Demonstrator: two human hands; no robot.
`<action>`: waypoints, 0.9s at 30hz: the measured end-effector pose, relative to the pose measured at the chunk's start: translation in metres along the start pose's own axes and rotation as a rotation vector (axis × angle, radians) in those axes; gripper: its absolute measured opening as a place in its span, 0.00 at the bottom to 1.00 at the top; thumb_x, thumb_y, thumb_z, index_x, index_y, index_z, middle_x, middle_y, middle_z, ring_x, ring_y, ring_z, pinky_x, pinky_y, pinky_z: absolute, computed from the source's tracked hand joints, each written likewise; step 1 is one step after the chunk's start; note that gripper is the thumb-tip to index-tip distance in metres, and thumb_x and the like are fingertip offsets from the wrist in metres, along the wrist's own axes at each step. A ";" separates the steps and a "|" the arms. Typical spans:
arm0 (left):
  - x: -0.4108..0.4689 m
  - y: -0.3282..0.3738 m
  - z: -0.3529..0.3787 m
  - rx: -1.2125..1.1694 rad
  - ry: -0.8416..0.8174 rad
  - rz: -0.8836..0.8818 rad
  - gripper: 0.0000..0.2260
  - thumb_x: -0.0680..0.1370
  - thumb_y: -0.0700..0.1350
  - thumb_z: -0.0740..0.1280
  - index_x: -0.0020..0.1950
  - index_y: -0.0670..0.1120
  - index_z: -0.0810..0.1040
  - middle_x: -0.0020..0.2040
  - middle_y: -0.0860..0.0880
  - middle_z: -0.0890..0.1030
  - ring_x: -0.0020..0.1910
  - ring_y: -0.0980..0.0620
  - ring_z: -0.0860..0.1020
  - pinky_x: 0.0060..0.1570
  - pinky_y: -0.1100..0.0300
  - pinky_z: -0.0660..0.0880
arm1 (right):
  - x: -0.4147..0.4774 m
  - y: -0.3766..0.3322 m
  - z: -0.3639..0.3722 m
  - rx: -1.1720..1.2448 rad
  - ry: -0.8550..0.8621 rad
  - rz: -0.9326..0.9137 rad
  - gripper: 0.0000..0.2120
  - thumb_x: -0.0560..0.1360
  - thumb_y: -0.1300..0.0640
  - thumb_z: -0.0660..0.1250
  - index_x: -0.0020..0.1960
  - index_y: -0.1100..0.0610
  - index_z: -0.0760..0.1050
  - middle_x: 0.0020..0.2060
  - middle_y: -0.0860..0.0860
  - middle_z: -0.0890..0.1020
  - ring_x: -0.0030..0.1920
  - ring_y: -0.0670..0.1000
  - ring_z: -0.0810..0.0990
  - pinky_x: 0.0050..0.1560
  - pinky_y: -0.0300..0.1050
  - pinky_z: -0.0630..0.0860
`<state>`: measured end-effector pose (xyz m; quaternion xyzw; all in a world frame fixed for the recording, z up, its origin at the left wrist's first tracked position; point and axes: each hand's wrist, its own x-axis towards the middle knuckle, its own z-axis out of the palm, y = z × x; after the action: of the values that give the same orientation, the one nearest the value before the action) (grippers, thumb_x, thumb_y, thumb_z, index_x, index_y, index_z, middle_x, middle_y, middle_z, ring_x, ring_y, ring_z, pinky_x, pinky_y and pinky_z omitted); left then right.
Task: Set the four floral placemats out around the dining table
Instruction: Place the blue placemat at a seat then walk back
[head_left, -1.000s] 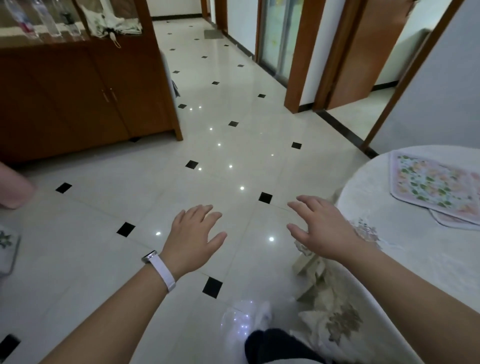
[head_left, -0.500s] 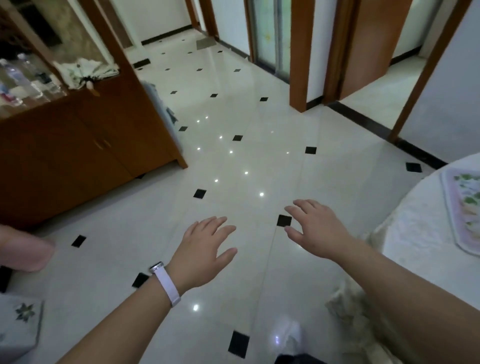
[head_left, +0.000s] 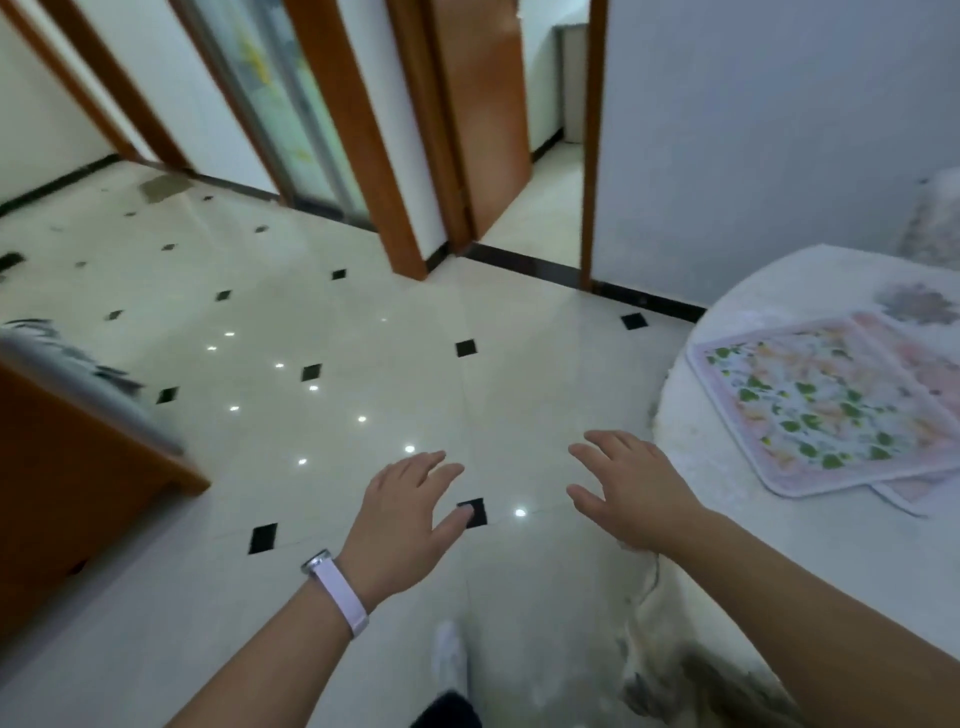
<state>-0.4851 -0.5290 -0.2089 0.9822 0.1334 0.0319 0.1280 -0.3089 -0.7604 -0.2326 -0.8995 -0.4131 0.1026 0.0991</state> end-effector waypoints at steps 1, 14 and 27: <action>0.017 -0.004 0.005 -0.011 0.002 0.028 0.26 0.76 0.63 0.56 0.68 0.53 0.74 0.69 0.50 0.73 0.69 0.48 0.69 0.69 0.48 0.61 | 0.005 0.005 0.000 -0.020 -0.012 0.024 0.30 0.74 0.37 0.51 0.71 0.51 0.70 0.70 0.53 0.72 0.70 0.56 0.68 0.67 0.54 0.66; 0.226 -0.087 0.035 -0.162 -0.235 0.395 0.28 0.74 0.65 0.55 0.68 0.52 0.75 0.68 0.49 0.75 0.67 0.48 0.72 0.66 0.46 0.68 | 0.107 0.013 -0.037 -0.063 0.089 0.494 0.31 0.76 0.37 0.50 0.74 0.49 0.65 0.74 0.51 0.66 0.73 0.54 0.64 0.70 0.53 0.62; 0.392 0.040 0.065 -0.217 -0.347 0.780 0.28 0.73 0.64 0.55 0.67 0.50 0.75 0.67 0.49 0.75 0.67 0.48 0.71 0.66 0.47 0.67 | 0.094 0.090 -0.030 -0.024 0.083 0.883 0.27 0.79 0.38 0.55 0.74 0.49 0.64 0.75 0.51 0.65 0.74 0.55 0.62 0.71 0.55 0.60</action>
<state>-0.0920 -0.4758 -0.2497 0.9308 -0.2750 -0.0736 0.2293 -0.1767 -0.7490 -0.2374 -0.9941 0.0141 0.0940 0.0515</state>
